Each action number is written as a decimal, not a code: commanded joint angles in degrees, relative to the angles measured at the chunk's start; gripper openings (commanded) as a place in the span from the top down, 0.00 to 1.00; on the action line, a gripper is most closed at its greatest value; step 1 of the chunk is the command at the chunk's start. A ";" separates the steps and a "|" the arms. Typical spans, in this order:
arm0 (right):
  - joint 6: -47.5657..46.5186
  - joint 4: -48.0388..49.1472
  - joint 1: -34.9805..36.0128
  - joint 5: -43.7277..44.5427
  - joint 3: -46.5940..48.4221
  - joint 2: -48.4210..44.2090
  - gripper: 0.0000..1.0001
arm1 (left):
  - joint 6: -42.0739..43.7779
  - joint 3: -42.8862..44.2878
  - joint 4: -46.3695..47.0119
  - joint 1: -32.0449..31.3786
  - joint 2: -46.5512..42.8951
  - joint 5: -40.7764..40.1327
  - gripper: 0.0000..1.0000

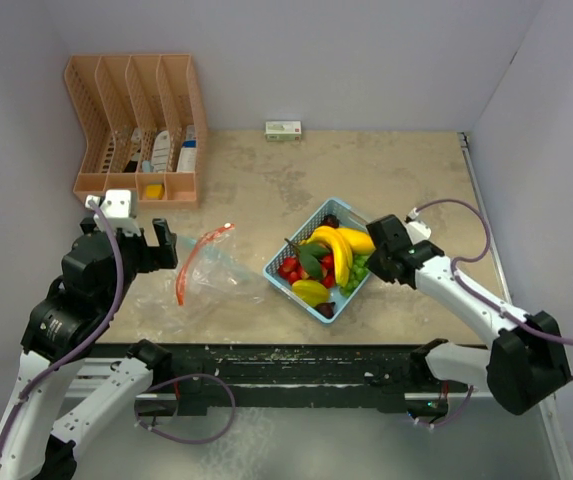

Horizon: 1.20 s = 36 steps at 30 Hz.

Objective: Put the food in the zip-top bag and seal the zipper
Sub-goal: Move the bin to the center of the board.

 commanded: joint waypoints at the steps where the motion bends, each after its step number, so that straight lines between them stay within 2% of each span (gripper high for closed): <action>1: -2.95 -0.31 0.29 0.42 -0.54 -4.77 0.60 | -0.56 0.14 1.37 0.20 0.47 0.84 0.01; 3: -4.94 -0.23 0.33 -0.33 0.12 -5.39 0.34 | -0.59 0.32 1.38 0.22 0.65 0.83 0.01; 4: -6.24 -0.29 0.34 -0.84 0.70 -5.55 0.24 | -0.59 0.37 1.34 0.21 0.72 0.88 0.01; 5: -7.27 -1.01 0.37 -1.06 1.66 -5.63 0.20 | -0.66 0.48 1.26 0.21 0.75 0.99 0.01; 9: -12.00 -3.64 1.97 -1.03 6.25 -7.33 0.20 | -0.68 0.79 1.12 0.21 0.53 0.98 0.01; 14: -19.39 -2.43 10.61 1.08 15.95 -7.05 0.19 | -0.63 2.00 0.35 0.21 0.76 -0.68 0.01; 18: -23.45 3.46 15.82 -4.33 22.06 -0.80 0.20 | -0.99 4.19 -1.00 0.23 0.50 -2.93 0.01; 23: -25.93 10.83 19.11 -11.07 28.98 12.04 0.21 | -2.14 5.05 -3.10 0.21 -0.72 -3.73 0.01; 31: -28.25 15.20 19.62 -17.69 44.95 30.49 0.20 | -2.52 3.58 -4.35 0.21 -4.05 -3.04 0.01; 36: -31.34 22.16 19.59 -28.91 45.89 37.16 0.20 | -1.72 3.46 -4.64 0.21 -4.37 -3.22 0.01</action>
